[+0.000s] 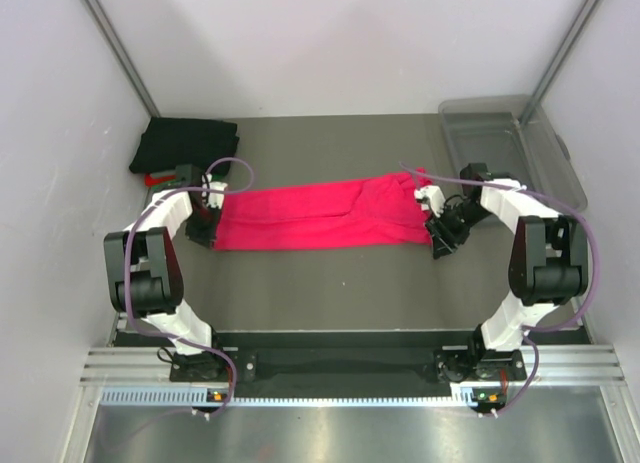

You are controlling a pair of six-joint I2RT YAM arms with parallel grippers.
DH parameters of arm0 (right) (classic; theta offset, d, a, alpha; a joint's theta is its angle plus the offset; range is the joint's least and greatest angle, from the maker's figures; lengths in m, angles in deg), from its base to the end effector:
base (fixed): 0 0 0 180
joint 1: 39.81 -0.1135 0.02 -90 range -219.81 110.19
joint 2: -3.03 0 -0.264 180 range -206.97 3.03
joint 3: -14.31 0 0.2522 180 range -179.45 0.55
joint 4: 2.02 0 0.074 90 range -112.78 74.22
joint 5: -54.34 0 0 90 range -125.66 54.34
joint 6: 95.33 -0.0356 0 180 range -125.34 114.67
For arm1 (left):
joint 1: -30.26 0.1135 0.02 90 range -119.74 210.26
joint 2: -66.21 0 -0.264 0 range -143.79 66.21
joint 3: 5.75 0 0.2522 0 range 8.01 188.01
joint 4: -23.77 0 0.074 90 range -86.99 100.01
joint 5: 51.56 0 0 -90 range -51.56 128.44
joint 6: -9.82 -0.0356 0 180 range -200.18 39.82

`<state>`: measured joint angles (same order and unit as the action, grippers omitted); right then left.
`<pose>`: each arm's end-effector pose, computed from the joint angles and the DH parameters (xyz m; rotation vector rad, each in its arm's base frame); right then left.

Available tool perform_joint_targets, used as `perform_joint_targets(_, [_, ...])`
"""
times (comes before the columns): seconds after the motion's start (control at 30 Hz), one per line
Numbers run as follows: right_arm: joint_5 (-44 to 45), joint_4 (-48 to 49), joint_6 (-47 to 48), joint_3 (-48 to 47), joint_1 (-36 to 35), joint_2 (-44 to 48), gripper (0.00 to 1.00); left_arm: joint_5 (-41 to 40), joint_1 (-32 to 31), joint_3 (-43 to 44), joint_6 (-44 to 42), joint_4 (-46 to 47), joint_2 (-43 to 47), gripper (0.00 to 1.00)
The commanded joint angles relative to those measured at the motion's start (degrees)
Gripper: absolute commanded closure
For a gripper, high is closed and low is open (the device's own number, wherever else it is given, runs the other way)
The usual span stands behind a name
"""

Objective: Fold and stack the t-shirts
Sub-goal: Fold the tshirt

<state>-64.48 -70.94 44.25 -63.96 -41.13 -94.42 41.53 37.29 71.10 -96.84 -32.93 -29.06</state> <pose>0.2954 0.0240 0.1873 -1.2295 2.5553 0.6457 0.3096 0.0362 0.1908 0.2515 2.8655 0.0012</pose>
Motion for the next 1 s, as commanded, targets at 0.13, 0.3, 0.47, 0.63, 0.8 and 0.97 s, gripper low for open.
perform_joint_targets(0.13, [0.3, 3.6, 1.7, -1.1, 0.3, -0.2, 0.50, -2.0, 1.0, -0.5, -1.2, 1.7, 0.1, 1.00])
perform_joint_targets(0.3, [-0.4, 4.2, 1.8, -2.4, 0.3, -4.0, 0.53, -2.0, 1.1, -0.1, -1.1, 1.9, -0.2, 1.00])
perform_joint_targets(0.47, [-0.5, 6.0, 1.7, -2.4, 0.3, -6.1, 0.62, -1.9, 1.1, -0.3, -1.1, 2.2, -0.7, 1.00])
perform_joint_targets(0.63, [0.3, 9.7, 1.6, -0.1, 0.4, -4.5, 0.81, -2.2, 1.3, -0.9, -1.7, 2.9, -0.6, 1.00])
perform_joint_targets(0.8, [3.1, 10.0, 2.4, 0.6, 0.4, -2.7, 0.94, -2.6, 1.7, -0.8, -3.0, 3.1, -0.9, 1.00])
perform_joint_targets(0.97, [6.4, 10.7, 3.4, 1.8, 0.5, 0.3, 1.00, -4.5, 2.3, -0.7, -4.1, 3.5, -0.7, 1.00])
